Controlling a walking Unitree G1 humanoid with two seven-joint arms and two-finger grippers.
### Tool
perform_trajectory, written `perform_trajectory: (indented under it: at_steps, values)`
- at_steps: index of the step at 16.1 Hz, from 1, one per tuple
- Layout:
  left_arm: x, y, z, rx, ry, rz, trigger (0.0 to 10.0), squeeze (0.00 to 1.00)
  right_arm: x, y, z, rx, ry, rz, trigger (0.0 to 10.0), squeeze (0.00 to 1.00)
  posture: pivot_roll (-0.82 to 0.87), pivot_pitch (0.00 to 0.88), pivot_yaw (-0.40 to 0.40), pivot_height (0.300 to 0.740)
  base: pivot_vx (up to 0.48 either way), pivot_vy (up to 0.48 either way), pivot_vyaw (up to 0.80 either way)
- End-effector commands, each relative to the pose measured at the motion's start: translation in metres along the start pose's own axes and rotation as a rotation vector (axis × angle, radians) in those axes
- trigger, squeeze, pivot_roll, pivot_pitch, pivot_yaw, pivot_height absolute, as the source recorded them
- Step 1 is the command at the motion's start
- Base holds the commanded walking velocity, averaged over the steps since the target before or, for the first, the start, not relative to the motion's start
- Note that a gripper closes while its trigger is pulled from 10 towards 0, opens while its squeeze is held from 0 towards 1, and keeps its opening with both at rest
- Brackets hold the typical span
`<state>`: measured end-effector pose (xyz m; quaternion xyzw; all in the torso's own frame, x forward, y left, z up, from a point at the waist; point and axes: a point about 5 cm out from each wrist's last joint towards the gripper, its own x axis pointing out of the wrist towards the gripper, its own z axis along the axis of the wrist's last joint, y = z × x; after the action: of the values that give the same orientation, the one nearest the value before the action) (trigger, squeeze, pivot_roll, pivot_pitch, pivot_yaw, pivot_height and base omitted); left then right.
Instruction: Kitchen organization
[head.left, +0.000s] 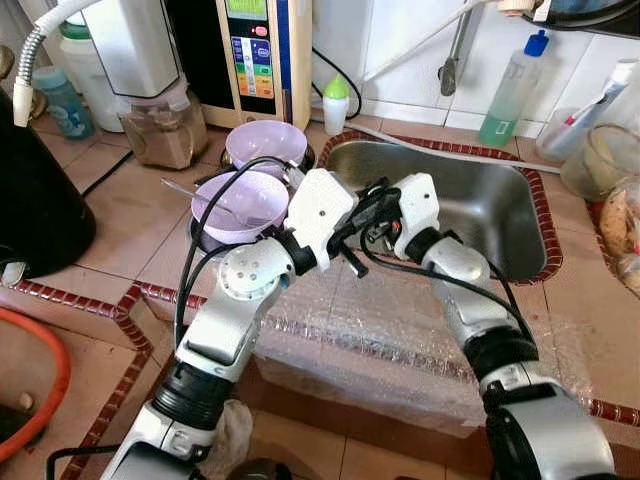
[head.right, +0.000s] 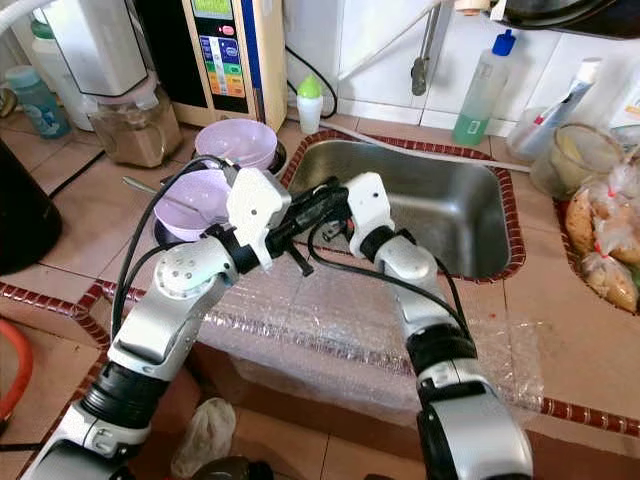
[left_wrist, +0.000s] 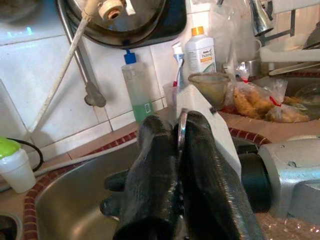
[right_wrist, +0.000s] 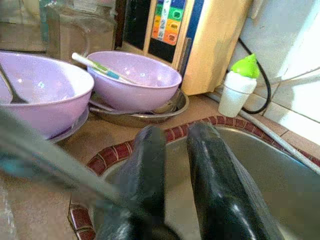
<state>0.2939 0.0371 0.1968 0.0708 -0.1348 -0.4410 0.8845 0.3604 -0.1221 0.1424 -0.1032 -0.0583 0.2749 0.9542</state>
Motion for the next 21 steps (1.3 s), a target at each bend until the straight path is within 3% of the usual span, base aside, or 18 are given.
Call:
perform_trajectory:
  at_steps: [1,4,8,11,14,15,16,21]
  values:
    - [-0.009,0.004,-0.01,-0.029,0.045,0.015,10.0,1.0,-0.006,-0.031,0.004,0.049,0.0,-0.15,0.0,0.0,0.0,0.022,0.036,0.74,0.0,0.0,0.0]
    - [-0.018,0.0,-0.019,0.023,0.102,-0.025,10.0,1.0,-0.009,-0.039,-0.017,0.129,0.128,-0.25,0.0,0.0,0.01,0.021,0.036,0.74,0.0,0.0,0.0]
    - [-0.039,-0.011,-0.041,0.002,0.244,-0.131,10.0,1.0,-0.012,-0.05,-0.031,0.147,0.258,-0.371,0.0,0.0,0.03,0.024,0.034,0.74,0.0,0.0,0.0]
    - [-0.045,-0.008,-0.047,0.041,0.296,-0.145,10.0,1.0,-0.022,-0.056,-0.044,0.182,0.344,-0.463,0.0,0.0,0.04,0.024,0.035,0.74,0.0,0.0,0.0]
    - [-0.044,-0.005,-0.046,0.048,0.292,-0.128,10.0,1.0,-0.028,-0.052,-0.054,0.216,0.371,-0.477,0.0,0.0,0.04,0.016,0.042,0.74,0.0,0.0,0.0]
    - [-0.044,-0.004,-0.045,0.051,0.292,-0.132,10.0,1.0,-0.028,-0.052,-0.055,0.208,0.378,-0.491,7.9,1.0,0.04,0.014,0.043,0.74,0.0,0.0,0.0]
    - [-0.044,-0.004,-0.045,0.052,0.292,-0.134,10.0,1.0,-0.028,-0.052,-0.055,0.211,0.379,-0.493,10.0,1.0,0.04,0.012,0.045,0.74,0.0,0.0,0.0]
    - [-0.042,0.0,-0.043,0.093,0.281,-0.106,10.0,1.0,-0.026,-0.055,-0.05,0.234,0.328,-0.51,10.0,1.0,0.04,0.006,0.041,0.74,0.0,0.0,0.0]
